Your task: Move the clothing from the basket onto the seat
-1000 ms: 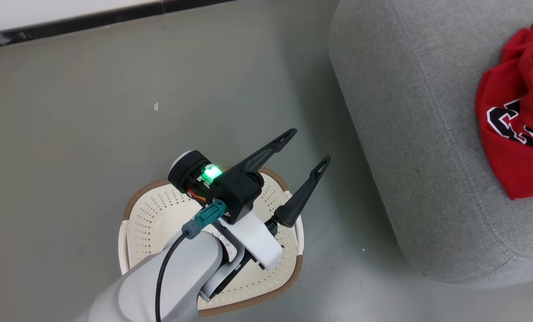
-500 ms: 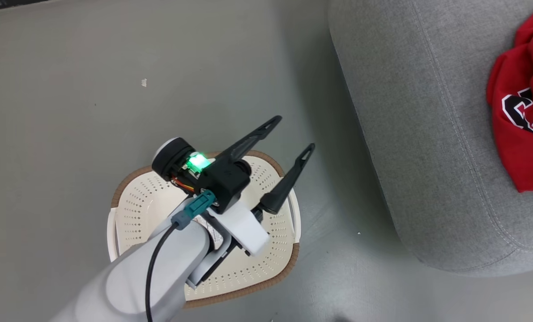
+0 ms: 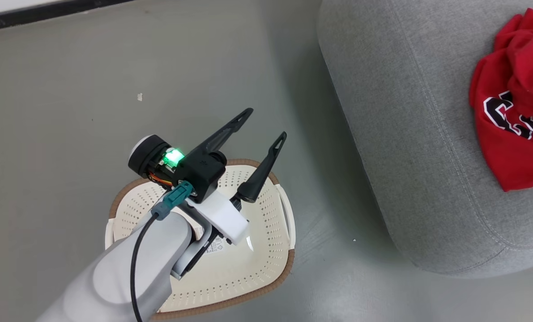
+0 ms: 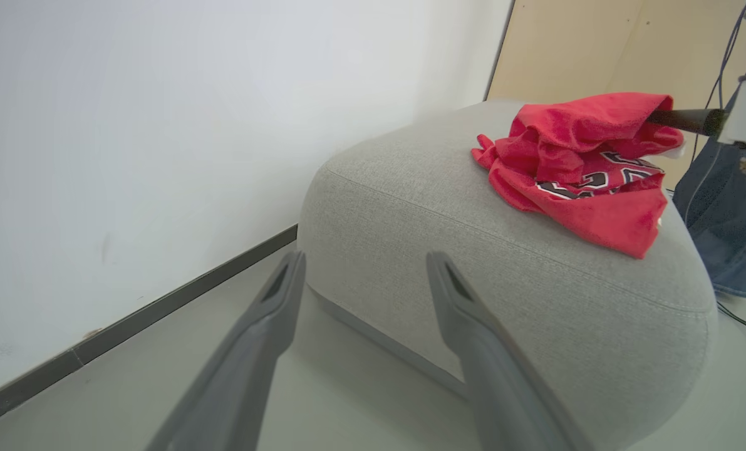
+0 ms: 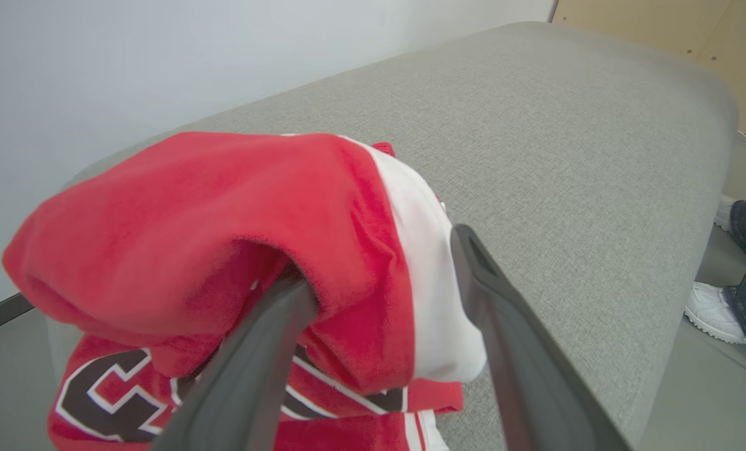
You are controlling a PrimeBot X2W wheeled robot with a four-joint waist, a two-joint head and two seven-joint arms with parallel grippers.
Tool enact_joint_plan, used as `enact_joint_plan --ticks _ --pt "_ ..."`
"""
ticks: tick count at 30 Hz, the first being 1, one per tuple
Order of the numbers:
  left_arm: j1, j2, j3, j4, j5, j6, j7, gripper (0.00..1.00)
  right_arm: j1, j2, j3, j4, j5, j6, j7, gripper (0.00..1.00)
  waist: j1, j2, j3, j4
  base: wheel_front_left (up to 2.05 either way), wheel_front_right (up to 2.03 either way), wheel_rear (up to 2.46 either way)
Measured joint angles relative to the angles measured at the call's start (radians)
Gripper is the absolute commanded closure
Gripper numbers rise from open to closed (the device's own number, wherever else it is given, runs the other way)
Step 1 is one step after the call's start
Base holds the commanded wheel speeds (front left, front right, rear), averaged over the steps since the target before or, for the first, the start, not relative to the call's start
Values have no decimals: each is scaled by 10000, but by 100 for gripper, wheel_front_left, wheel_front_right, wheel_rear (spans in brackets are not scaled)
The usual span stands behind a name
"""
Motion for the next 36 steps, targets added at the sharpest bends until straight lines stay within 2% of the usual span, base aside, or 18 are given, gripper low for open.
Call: enact_joint_plan --ticks 9,14,22,36 --pt "18 33 447 453 -40 17 -186 0 1178 117 199 -984 167 0 0 0 0 0 -510 -100 0 0 0" --pt "180 109 886 721 -194 226 -309 0 1236 40 727 -2025 157 0 -4 0 0 0 -869 -126 0 0 0" --pt "852 343 1749 957 -527 635 -364 0 1236 65 2105 -3317 155 0 -27 0 0 0 -1513 -25 0 0 0" --pt "2381 290 3193 474 -606 1304 -393 0 1423 541 4663 -4291 157 0 -29 0 0 0 -2602 666 0 0 0"
